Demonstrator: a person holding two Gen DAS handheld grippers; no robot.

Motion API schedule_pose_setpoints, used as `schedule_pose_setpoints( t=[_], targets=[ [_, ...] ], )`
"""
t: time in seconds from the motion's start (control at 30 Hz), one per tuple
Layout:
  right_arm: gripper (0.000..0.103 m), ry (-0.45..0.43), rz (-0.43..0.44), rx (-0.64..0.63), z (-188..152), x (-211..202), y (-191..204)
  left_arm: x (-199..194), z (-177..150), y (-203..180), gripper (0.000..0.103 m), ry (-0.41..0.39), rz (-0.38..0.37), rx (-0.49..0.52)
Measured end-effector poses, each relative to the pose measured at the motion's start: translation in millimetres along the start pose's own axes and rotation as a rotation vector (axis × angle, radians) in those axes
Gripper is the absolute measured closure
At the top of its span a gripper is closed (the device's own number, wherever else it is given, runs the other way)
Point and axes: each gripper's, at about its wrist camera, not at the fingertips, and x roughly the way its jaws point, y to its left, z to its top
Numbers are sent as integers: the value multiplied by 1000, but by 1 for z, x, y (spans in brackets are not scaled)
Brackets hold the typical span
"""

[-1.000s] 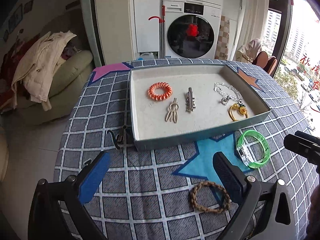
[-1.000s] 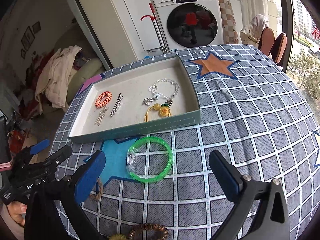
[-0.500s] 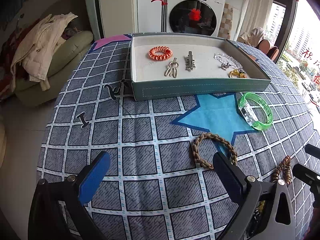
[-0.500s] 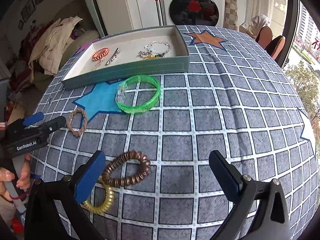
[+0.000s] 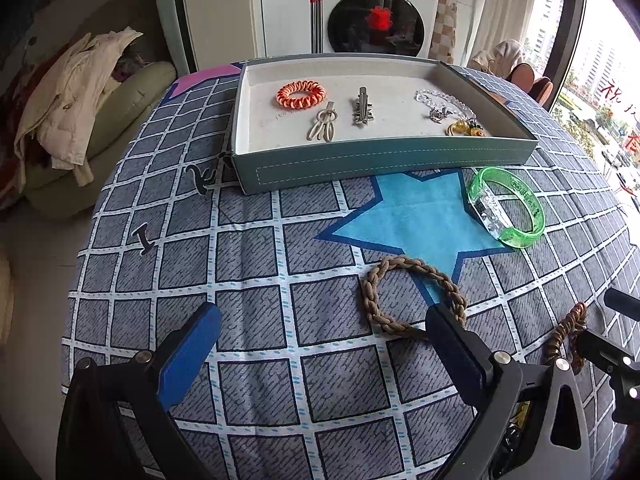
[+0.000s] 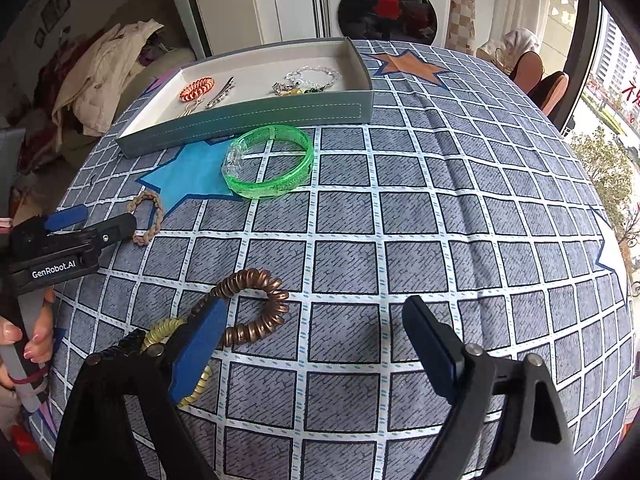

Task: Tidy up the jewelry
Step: 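Move both open tools back over the brown braided bracelet and brown coil tie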

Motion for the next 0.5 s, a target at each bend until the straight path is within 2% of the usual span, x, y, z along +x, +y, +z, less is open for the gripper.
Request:
schedule_pose_setpoints(
  t=[0.13, 0.3, 0.47, 0.5],
  targets=[
    [39, 19, 0, -38, 2, 6, 8, 3, 1, -5, 0, 4, -3, 16],
    [43, 17, -37, -106, 1, 9, 21, 6, -1, -8, 0, 4, -18, 38],
    [45, 13, -34, -110, 1, 8, 21, 3, -1, -11, 0, -6, -36, 62],
    [46, 13, -32, -113, 0, 8, 22, 1, -1, -13, 3, -10, -42, 72]
  ],
)
